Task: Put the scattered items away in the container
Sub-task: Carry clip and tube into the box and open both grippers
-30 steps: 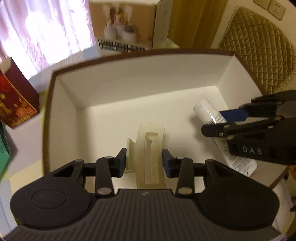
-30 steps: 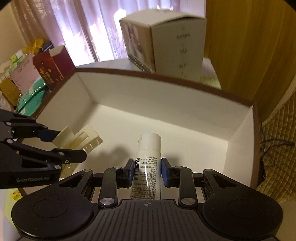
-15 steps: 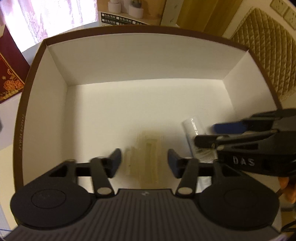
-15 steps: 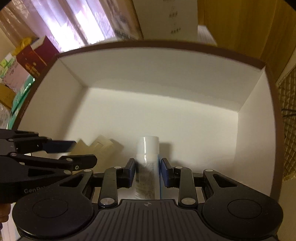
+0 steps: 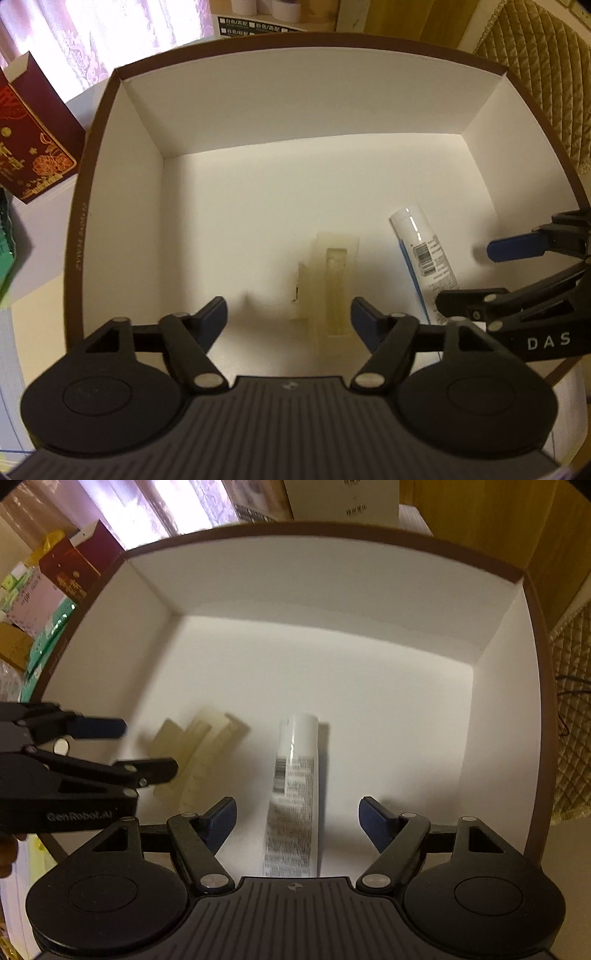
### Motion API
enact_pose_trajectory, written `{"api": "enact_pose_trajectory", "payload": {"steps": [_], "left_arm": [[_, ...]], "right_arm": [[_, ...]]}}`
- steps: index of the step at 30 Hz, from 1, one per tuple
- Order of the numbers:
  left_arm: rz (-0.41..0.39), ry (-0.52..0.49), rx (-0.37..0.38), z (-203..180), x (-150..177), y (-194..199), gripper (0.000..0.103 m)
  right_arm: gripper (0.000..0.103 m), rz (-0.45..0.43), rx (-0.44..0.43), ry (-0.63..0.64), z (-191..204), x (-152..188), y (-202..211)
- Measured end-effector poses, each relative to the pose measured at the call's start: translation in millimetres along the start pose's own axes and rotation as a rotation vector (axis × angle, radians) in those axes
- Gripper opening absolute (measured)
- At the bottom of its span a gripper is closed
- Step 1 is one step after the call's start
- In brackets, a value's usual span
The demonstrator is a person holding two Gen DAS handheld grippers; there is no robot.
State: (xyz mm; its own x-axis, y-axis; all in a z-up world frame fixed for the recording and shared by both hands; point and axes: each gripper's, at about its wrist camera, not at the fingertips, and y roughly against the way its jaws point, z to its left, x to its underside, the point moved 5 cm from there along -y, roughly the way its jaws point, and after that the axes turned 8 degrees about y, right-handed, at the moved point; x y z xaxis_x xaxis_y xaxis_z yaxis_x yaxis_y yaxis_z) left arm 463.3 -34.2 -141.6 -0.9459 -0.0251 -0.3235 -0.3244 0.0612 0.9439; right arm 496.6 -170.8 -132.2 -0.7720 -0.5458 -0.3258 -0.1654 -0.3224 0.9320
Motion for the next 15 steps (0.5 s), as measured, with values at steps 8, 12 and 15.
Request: {"api": "enact_pose_trajectory", "payload": {"steps": [8,12,15], "left_arm": [[-0.044,-0.024,-0.016,0.7,5.9,21.9,0.083],[-0.066,-0.034,-0.028,1.9,11.2,35.6,0.085],[-0.087,-0.034,-0.044,2.9,14.7,46.5,0.086]], "right_arm": [[0.103,-0.072,0.013,0.025,14.2,7.8,18.5],[0.103,-0.097,0.008,-0.004,17.0,10.0,27.9],[0.103,-0.123,0.038,0.002,21.1,12.4,38.7]]}}
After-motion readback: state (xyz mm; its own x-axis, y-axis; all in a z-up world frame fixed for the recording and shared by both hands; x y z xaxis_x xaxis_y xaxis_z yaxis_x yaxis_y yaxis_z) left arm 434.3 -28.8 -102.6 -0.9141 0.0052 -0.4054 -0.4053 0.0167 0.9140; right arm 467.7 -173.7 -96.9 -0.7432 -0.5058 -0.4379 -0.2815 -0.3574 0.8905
